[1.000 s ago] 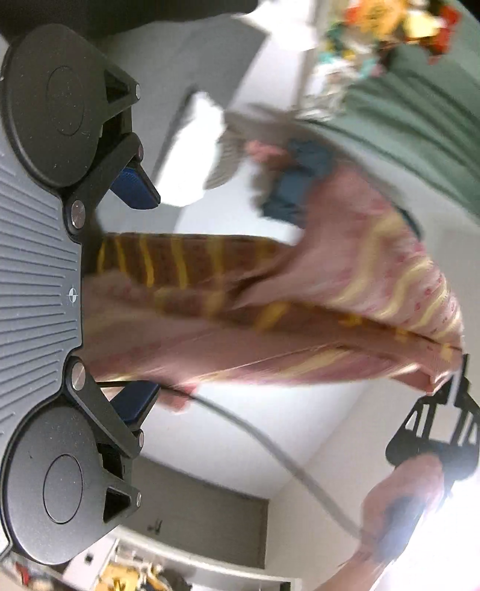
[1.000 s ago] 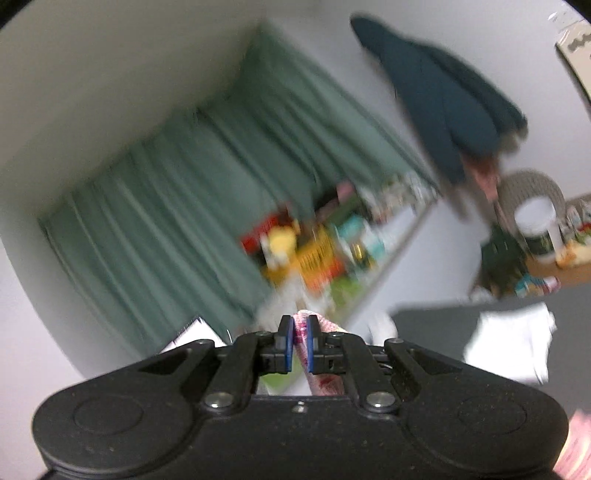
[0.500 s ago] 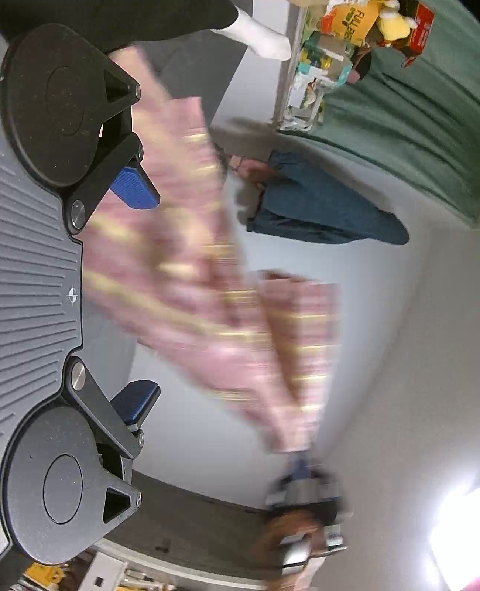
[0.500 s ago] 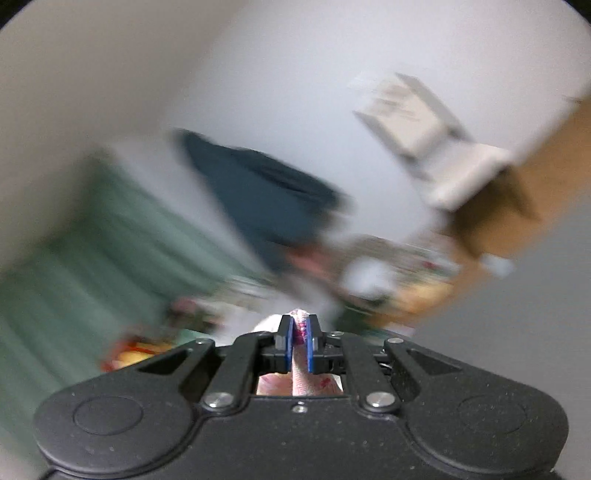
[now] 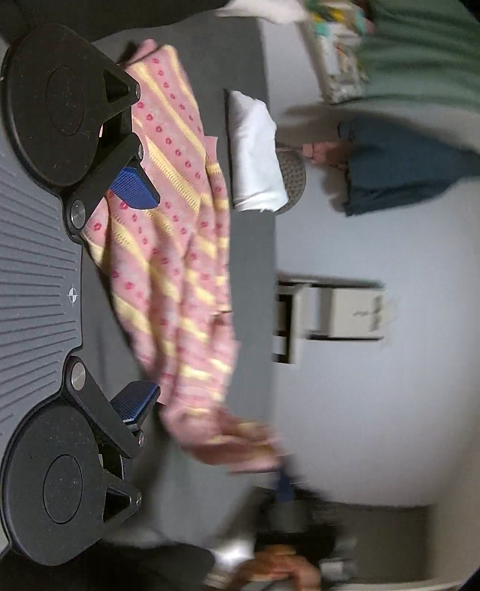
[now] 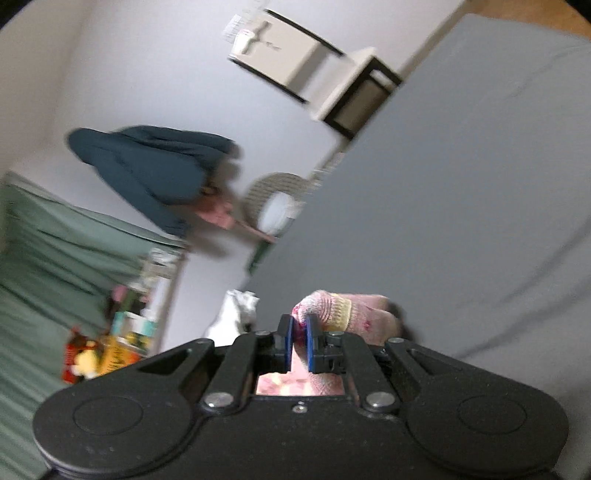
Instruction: Fold clothes
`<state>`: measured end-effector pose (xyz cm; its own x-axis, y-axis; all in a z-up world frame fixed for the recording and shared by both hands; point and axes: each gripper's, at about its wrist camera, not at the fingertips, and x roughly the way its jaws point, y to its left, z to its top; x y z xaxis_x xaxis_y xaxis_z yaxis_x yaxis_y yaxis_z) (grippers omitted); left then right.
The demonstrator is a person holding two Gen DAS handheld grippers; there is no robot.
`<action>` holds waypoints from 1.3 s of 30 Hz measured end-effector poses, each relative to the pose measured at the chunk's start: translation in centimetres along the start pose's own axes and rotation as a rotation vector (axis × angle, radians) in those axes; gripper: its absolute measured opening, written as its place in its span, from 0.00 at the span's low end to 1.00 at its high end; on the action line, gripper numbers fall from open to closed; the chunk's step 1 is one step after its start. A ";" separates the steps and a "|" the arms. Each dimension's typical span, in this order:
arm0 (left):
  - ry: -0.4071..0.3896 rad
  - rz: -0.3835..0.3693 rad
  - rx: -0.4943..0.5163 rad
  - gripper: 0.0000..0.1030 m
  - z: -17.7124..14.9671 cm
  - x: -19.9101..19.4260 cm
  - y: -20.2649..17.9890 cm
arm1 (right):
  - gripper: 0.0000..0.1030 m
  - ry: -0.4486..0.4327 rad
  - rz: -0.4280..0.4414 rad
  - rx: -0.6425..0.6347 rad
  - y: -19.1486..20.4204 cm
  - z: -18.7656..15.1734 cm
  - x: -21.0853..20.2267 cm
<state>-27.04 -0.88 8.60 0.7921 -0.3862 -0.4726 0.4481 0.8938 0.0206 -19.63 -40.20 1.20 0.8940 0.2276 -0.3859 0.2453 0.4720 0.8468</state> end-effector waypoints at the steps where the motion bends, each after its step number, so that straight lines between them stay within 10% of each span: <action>1: 0.014 0.020 0.061 0.97 -0.2 0.4 -1.2 | 0.08 -0.016 0.046 0.017 -0.5 0.0 0.5; 8: 0.049 0.122 0.398 0.93 -0.4 4.6 -4.5 | 0.08 -0.133 0.242 0.113 -5.7 -0.4 2.6; 17: 0.212 0.095 0.564 0.15 -0.7 9.0 -3.0 | 0.09 -0.060 0.273 0.060 -7.5 0.2 3.5; 19: 0.221 0.056 0.564 0.11 0.0 9.1 -2.8 | 0.10 -0.065 0.290 0.090 -8.1 0.4 3.3; 29: 0.194 -0.009 0.158 0.11 9.3 11.6 7.2 | 0.10 -0.113 0.231 0.119 -9.2 0.4 3.1; 33: 0.218 0.044 0.151 0.12 10.9 15.1 9.9 | 0.10 -0.127 0.176 0.151 -10.3 0.4 3.7; 35: 0.260 0.069 0.173 0.22 10.8 16.8 10.3 | 0.10 -0.133 0.143 0.164 -10.8 0.2 3.9; 39: 0.279 0.178 0.282 0.72 10.6 17.9 9.5 | 0.10 -0.135 0.095 0.215 -12.2 -0.1 4.2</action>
<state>-4.24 -1.70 9.64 0.7419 -0.1208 -0.6596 0.4414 0.8285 0.3447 -18.92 -44.86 -10.78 0.9553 0.1396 -0.2604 0.2186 0.2591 0.9408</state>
